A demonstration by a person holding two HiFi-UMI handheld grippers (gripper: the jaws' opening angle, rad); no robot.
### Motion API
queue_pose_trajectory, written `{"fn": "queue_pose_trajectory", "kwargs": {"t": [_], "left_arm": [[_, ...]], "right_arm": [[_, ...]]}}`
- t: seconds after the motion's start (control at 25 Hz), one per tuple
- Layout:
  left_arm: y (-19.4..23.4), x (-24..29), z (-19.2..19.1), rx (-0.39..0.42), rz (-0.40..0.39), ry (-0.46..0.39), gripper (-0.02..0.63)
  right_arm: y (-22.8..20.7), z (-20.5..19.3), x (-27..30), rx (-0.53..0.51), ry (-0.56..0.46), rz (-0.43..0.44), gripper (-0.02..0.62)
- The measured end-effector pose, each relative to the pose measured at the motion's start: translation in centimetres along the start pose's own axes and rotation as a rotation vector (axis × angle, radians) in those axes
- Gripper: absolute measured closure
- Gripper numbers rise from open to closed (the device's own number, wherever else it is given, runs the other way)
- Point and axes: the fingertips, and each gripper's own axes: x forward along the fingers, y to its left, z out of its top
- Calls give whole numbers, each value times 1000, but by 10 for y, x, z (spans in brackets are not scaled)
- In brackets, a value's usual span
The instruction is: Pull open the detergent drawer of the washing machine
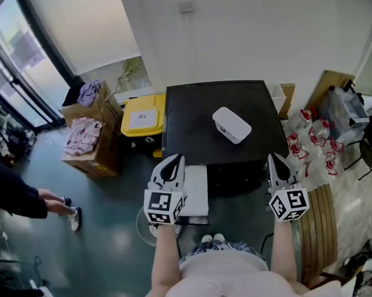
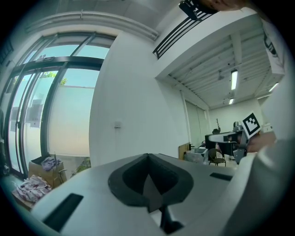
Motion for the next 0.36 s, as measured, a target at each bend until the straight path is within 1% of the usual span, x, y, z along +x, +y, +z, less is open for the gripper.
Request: {"fn": "queue_pose_trajectory", "kwargs": {"t": [0.36], "left_arm": [[2, 4, 0, 2, -10, 6, 580]], "right_arm": [[-1, -2, 5, -13, 13, -9, 581]]}}
